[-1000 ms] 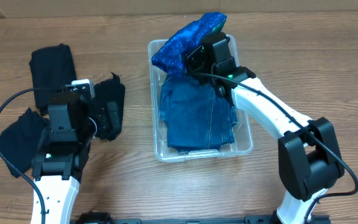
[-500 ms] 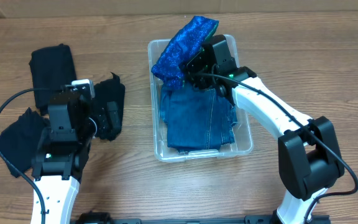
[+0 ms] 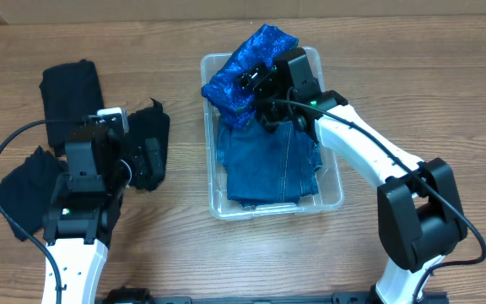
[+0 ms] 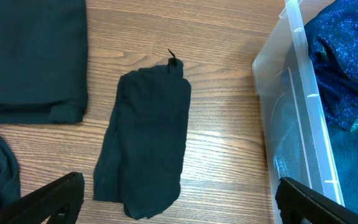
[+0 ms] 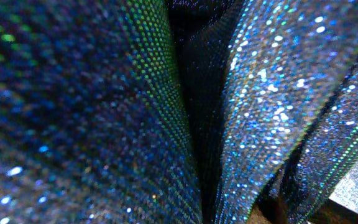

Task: Pack container
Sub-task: 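Lower the sequined cloth into the bin on top of the denim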

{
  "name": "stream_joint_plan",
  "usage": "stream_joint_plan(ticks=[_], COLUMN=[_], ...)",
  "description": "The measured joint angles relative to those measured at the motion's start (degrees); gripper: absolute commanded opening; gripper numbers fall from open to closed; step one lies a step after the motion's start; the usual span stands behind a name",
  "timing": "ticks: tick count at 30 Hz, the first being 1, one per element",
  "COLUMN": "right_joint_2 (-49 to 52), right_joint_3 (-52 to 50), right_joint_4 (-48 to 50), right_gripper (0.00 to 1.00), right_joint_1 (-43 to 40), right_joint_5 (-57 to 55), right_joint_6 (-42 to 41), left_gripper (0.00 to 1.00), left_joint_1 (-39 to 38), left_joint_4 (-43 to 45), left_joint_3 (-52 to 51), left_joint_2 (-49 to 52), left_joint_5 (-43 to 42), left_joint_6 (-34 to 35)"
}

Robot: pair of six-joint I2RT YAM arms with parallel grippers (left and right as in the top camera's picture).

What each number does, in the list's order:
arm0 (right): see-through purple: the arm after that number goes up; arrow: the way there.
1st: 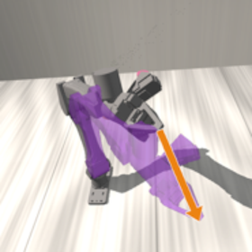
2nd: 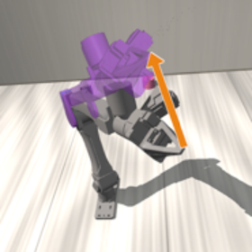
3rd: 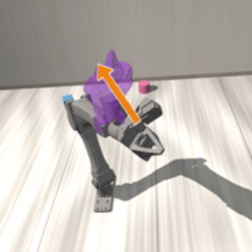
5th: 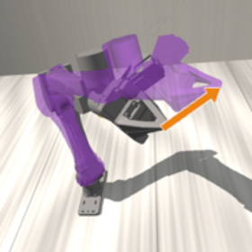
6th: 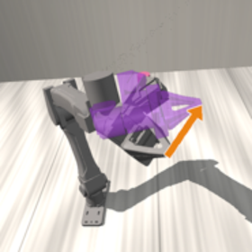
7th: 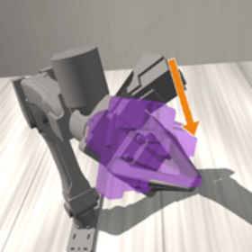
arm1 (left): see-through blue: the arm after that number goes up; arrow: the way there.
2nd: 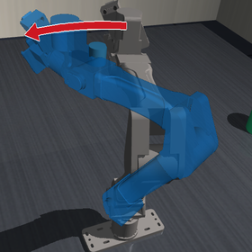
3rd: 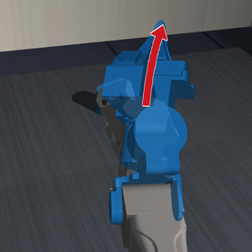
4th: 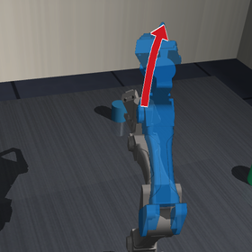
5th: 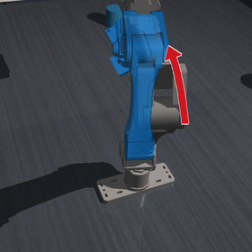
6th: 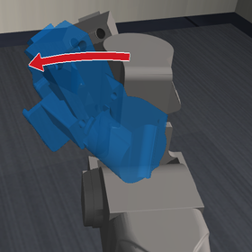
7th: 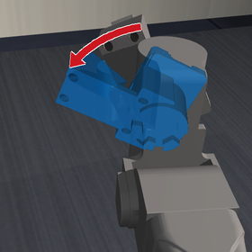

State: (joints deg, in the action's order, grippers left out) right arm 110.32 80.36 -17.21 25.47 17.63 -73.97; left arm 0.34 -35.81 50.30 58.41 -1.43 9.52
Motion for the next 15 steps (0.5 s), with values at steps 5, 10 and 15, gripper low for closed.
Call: stream_joint_plan(ticks=[5, 10, 15], right_joint_2=[0.0, -0.7, -4.3], right_joint_3=[0.0, 0.2, 0.1], right_joint_4=[-8.1, -18.3, -20.6], right_gripper=[1.0, 1.0, 1.0], right_joint_1=[-0.9, -1.1, -1.1], right_joint_5=[-0.8, -8.1, -13.7], right_joint_6=[-1.3, -0.1, 11.4], left_gripper=[1.0, 1.0, 1.0], left_joint_1=[0.0, 0.0, 0.0], left_joint_4=[0.0, 0.0, 0.0], left_joint_3=[0.0, 0.0, 0.0], left_joint_2=[0.0, 0.0, 0.0], left_joint_5=[0.0, 0.0, 0.0], left_joint_6=[0.0, 0.0, 0.0])
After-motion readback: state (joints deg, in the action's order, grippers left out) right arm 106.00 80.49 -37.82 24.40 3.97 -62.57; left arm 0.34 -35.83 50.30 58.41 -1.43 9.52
